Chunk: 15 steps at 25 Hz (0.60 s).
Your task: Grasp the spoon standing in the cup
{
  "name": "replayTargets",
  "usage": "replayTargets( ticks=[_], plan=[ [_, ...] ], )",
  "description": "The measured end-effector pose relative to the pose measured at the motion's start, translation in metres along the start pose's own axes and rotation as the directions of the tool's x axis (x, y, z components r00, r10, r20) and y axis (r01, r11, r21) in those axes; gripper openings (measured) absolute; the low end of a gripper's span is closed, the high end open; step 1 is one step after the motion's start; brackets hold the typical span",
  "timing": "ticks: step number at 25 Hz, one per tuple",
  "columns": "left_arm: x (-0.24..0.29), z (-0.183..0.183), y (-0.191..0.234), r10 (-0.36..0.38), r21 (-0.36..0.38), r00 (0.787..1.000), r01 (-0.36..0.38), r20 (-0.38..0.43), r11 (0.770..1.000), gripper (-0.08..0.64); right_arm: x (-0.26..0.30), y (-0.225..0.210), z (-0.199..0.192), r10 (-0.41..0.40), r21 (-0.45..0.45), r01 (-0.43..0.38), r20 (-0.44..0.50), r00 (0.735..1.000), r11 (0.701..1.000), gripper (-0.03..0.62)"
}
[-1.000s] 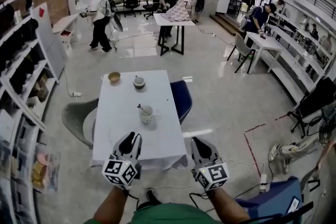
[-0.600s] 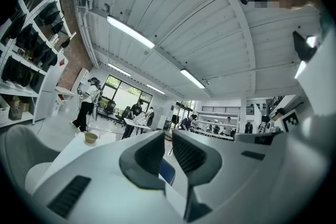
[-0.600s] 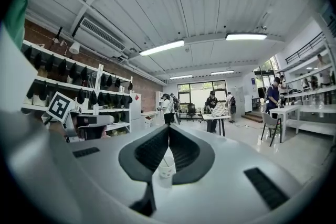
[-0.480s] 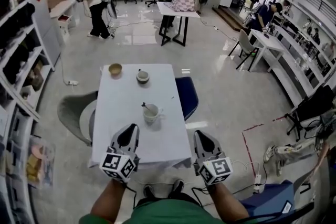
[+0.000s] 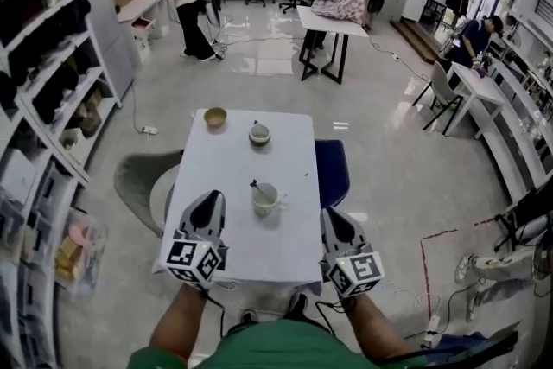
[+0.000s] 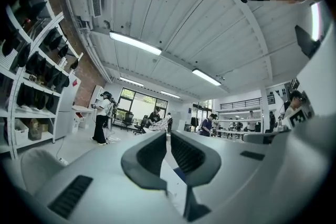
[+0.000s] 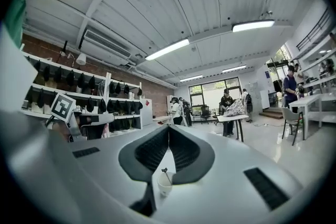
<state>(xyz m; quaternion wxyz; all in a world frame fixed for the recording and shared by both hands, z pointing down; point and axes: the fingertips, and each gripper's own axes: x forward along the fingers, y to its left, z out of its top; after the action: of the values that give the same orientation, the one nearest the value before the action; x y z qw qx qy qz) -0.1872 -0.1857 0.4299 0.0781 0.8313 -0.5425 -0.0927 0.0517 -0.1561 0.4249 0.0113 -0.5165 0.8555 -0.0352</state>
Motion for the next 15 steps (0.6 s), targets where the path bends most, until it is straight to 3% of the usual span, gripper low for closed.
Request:
replayTargets(
  ticks=[6,15],
  plan=[
    [0.039,-0.020,-0.010,0.095,-0.002,0.995,-0.095,-0.029,0.996,0.041,0.023,-0.051,-0.001,0.082,0.025,-0.082,0.007,0.997,0.996,0.023],
    [0.096,-0.044,-0.032,0.196,0.041,0.978,-0.193,-0.074,0.980,0.041,0.050,-0.133,-0.009,0.139,0.103,-0.139,0.007,0.990,0.985,0.023]
  ],
)
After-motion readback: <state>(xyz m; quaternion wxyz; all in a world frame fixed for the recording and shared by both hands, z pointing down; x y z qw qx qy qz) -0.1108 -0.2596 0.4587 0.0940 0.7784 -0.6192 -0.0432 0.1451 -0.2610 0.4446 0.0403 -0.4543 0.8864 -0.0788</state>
